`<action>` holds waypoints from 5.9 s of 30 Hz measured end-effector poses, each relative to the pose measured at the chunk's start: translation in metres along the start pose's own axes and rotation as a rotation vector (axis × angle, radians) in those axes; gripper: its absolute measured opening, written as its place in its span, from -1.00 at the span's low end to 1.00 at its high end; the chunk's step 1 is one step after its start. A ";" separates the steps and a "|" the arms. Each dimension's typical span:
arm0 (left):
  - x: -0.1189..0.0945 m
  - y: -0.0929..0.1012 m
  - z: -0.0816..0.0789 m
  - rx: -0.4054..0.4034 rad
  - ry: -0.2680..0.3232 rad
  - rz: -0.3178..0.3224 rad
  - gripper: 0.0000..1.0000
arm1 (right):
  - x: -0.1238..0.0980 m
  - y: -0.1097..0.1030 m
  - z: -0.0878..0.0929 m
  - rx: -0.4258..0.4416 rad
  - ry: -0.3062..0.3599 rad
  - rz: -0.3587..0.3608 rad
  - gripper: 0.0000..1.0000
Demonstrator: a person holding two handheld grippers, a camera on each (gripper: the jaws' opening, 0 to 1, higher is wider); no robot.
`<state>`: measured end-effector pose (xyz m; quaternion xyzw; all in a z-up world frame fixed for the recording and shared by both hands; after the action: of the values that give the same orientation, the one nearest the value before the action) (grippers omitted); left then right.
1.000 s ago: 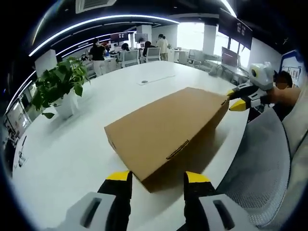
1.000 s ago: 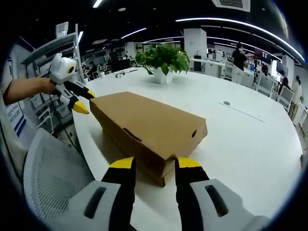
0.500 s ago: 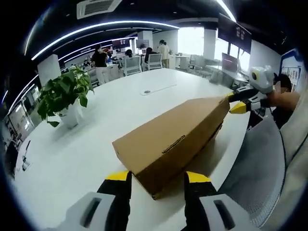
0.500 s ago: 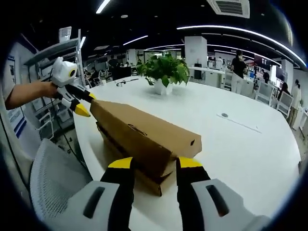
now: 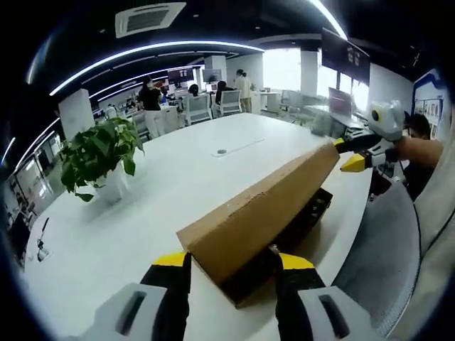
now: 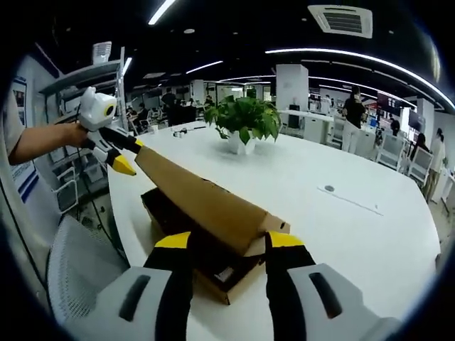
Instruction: Operate the shoe box by opening the lid, removing the specified soft item, and placing it in the target area until the item is outside and the box remains undamaged.
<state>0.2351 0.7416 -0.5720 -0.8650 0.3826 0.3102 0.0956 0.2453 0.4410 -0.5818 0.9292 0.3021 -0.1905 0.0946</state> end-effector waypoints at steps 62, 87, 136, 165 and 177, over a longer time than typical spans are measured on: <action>0.025 -0.096 -0.071 0.076 0.139 -0.223 -0.86 | 0.069 0.078 -0.027 0.091 -0.027 0.171 -0.78; 0.046 -0.121 -0.082 0.018 0.150 -0.252 -0.86 | 0.102 0.078 0.024 0.106 -0.136 0.171 -0.98; 0.094 -0.119 -0.009 -0.279 0.091 -0.279 -0.93 | 0.120 0.090 0.017 0.033 -0.148 0.183 -0.99; 0.111 -0.131 -0.008 -0.298 0.023 -0.294 -0.92 | 0.136 0.099 0.021 0.016 -0.199 0.172 -0.93; 0.112 -0.128 -0.009 -0.296 -0.017 -0.289 -0.89 | 0.134 0.100 0.022 0.012 -0.225 0.172 -0.81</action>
<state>0.3889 0.7591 -0.6425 -0.9128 0.2039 0.3536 0.0141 0.3985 0.4253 -0.6511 0.9250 0.2078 -0.2863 0.1384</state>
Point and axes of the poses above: the point that each gripper's makers call its tool centre point, and the gripper's own axes: x roughly forward along the fingers, y roughly to its right, z roughly out of its underside, the point moved 6 cm from there along -x, roughly backward along the fingers, and after that the axes turned 11 degrees about z, right-handed, at the moved point
